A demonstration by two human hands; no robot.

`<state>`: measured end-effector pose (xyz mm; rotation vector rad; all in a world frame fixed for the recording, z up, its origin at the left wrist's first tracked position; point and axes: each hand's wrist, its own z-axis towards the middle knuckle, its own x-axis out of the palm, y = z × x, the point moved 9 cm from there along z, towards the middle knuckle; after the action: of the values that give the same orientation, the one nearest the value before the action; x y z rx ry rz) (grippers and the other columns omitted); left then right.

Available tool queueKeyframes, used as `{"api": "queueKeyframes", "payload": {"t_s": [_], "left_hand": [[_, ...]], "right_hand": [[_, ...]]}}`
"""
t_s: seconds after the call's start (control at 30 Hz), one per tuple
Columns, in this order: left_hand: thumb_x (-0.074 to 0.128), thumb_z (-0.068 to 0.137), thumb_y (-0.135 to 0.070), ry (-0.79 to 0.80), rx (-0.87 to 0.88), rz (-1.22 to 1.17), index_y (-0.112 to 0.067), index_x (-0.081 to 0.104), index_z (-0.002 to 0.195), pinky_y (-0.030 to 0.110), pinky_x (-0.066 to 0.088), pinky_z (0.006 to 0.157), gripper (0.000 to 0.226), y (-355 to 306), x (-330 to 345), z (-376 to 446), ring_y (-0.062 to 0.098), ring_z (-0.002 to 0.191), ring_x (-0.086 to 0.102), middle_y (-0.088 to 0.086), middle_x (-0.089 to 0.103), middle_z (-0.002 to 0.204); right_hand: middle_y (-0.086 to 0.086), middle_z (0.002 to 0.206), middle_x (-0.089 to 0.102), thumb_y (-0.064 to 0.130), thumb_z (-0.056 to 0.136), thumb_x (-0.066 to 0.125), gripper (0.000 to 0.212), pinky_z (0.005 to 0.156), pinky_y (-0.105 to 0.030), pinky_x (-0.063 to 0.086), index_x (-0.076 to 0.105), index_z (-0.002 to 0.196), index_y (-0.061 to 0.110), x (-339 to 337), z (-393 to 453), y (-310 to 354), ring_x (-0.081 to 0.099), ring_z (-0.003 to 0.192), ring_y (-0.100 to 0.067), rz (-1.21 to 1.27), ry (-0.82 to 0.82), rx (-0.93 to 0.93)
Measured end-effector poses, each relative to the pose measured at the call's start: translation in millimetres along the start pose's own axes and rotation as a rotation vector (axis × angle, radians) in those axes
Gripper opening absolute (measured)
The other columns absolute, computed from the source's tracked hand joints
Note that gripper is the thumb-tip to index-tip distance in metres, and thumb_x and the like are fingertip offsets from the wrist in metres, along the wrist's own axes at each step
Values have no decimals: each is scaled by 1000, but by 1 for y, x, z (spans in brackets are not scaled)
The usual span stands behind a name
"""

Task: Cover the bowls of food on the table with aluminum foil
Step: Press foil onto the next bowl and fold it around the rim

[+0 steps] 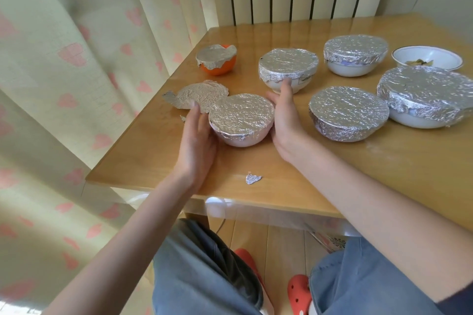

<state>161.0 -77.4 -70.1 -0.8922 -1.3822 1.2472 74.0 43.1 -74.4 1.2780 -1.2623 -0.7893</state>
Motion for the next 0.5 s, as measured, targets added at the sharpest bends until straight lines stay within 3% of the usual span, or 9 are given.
{"api": "queueKeyframes", "payload": {"t_s": [0.03, 0.1, 0.17, 0.23, 0.3, 0.37, 0.5], "left_hand": [[41, 89, -68, -10, 16, 103, -13, 39, 146, 26, 33, 112, 79, -2, -11, -1, 5, 133, 46, -4, 52, 144], [64, 64, -81, -20, 51, 426, -21, 16, 156, 26, 20, 118, 120, -5, -31, 0, -1, 143, 25, -11, 25, 159], [80, 45, -76, 62, 54, 559, -24, 1, 156, 24, 18, 118, 146, -8, -31, 3, -4, 144, 18, -11, 12, 162], [88, 36, -68, 134, 32, 565, -22, -2, 156, 26, 22, 118, 157, -7, -26, 10, -3, 144, 22, -7, 15, 162], [91, 32, -65, 151, 28, 573, -16, 1, 156, 27, 29, 116, 160, -4, -24, 17, 0, 140, 34, -3, 28, 158], [91, 32, -64, 141, 20, 573, -12, 9, 155, 22, 36, 110, 157, -1, -24, 22, -1, 132, 45, -6, 44, 147], [91, 39, -61, 139, 66, 535, -16, 36, 142, 16, 44, 98, 126, -6, -20, 23, 2, 123, 55, -9, 57, 132]], "right_hand": [[6, 134, 54, 66, 92, 27, 58, 112, -40, 31, 58, 121, 26, -6, -2, -4, 48, 125, -13, -5, -5, 6], [5, 121, 64, 53, 82, 45, 41, 109, -43, 36, 64, 103, 22, -17, -11, -9, 55, 117, -17, -94, 20, -12], [7, 127, 61, 25, 78, 56, 49, 110, -40, 36, 54, 127, 19, -18, -24, -12, 53, 120, -14, -190, 149, -62], [7, 143, 47, -3, 83, 59, 74, 111, -27, 35, 27, 148, 16, -9, -42, -11, 46, 128, -5, -230, 332, -107], [5, 146, 41, -12, 82, 61, 81, 108, -19, 34, 23, 149, 15, -3, -50, -9, 43, 130, -2, -221, 448, -129], [4, 143, 46, -7, 80, 67, 78, 105, -17, 37, 30, 145, 14, -4, -50, -7, 47, 127, -2, -192, 452, -119], [4, 128, 60, 3, 81, 70, 54, 90, -11, 46, 48, 129, 16, -7, -45, -4, 58, 112, 1, -182, 373, -145]]}}
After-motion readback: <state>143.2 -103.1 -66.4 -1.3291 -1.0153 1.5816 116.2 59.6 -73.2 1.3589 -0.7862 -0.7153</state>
